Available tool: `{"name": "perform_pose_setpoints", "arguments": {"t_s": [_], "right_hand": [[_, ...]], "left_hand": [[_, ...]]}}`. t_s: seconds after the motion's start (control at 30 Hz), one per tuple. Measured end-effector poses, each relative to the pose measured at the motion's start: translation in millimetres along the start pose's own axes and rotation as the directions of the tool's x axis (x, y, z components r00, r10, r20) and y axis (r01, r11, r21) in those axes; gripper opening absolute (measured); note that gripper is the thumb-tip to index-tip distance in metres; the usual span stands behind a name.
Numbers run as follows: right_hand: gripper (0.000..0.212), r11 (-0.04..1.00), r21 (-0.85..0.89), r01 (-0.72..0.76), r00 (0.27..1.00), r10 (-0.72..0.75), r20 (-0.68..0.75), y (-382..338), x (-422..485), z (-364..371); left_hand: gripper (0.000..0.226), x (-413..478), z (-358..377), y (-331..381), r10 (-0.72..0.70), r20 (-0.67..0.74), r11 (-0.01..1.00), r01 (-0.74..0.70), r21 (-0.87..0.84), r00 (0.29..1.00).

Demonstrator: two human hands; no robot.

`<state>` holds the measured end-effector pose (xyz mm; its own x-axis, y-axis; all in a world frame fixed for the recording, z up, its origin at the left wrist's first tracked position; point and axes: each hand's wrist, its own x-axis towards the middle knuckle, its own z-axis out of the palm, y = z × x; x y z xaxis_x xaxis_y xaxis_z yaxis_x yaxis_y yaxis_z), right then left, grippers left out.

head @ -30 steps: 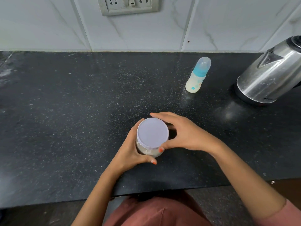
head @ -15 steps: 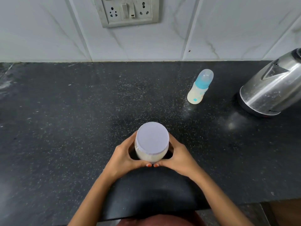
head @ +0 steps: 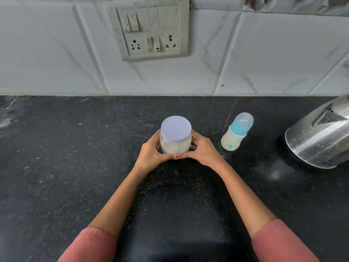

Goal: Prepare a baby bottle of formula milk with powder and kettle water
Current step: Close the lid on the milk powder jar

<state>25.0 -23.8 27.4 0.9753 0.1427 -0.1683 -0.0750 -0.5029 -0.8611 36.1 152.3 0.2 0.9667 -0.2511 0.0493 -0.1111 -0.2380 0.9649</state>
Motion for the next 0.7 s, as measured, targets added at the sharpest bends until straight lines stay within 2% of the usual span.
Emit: {"name": "perform_pose_setpoints", "arguments": {"t_s": [0.3, 0.47, 0.57, 0.7], "right_hand": [[0.087, 1.0, -0.007, -0.012, 1.0, 0.012, 0.01, 13, 27, 4], [0.083, 1.0, -0.019, -0.005, 1.0, 0.005, -0.015, 17, 23, 9], [0.067, 0.998, -0.059, 0.006, 0.996, -0.011, -0.092, 16, 11, 12], [0.049, 0.989, -0.143, -0.049, 0.965, 0.01, -0.261, 15, -9, 22]], "left_hand": [[0.09, 23, -3, -23, -0.082, 0.024, 0.997, 0.081, 0.004, 0.996], [0.098, 17, -1, -22, -0.041, 0.015, 0.997, 0.04, 0.073, 0.999], [0.096, 7, 6, -16, -0.01, -0.029, 0.993, 0.013, 0.115, 1.0], [0.077, -14, 14, -4, 0.027, -0.114, 0.975, -0.001, 0.22, 0.993]]}}
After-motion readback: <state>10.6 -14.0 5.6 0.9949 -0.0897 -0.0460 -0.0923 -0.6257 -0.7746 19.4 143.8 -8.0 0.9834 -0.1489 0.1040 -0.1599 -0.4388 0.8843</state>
